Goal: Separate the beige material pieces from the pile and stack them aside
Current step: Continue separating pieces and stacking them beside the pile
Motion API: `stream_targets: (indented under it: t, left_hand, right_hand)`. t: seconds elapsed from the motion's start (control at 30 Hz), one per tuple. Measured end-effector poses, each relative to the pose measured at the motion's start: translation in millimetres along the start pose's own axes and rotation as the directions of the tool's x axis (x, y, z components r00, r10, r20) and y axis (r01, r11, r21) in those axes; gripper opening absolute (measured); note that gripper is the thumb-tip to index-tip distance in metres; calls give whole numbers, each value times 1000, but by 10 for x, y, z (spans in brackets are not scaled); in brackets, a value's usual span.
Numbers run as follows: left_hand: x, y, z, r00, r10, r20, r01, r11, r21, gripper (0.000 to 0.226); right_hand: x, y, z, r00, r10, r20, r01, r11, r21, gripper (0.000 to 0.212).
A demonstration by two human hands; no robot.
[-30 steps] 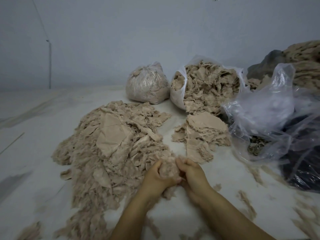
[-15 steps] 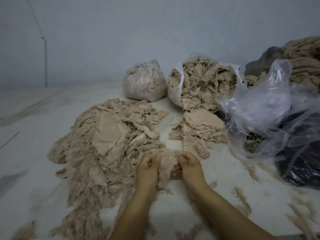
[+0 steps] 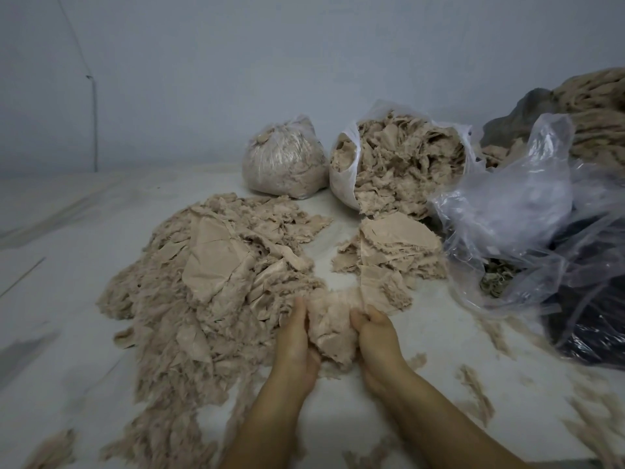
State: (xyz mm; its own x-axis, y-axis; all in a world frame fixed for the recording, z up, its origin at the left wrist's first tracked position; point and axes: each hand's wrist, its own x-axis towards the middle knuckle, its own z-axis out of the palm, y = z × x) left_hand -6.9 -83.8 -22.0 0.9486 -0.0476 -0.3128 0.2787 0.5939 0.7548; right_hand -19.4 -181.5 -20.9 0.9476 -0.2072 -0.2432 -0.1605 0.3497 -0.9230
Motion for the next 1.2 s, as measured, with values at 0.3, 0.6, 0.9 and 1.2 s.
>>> stream_targets:
  t: [0.3, 0.6, 0.9, 1.2]
  left_hand:
    - [45, -79, -36, 908, 407, -103, -320, 829, 458, 17]
    - [7, -101, -83, 952, 305, 23, -268, 797, 541, 29]
    - [-22, 4, -83, 944, 329, -17, -282, 832, 478, 24]
    - [-3, 149, -198, 954, 295, -51, -249, 875, 416, 38]
  right_hand:
    - [26, 61, -22, 991, -65, -119, 67, 998, 12, 23]
    - [75, 12, -70, 960, -255, -120, 238, 961, -142, 26]
    - [180, 8, -173, 916, -390, -91, 346, 885, -312, 26]
    - [252, -125, -223, 888, -459, -14, 432, 846, -313, 32]
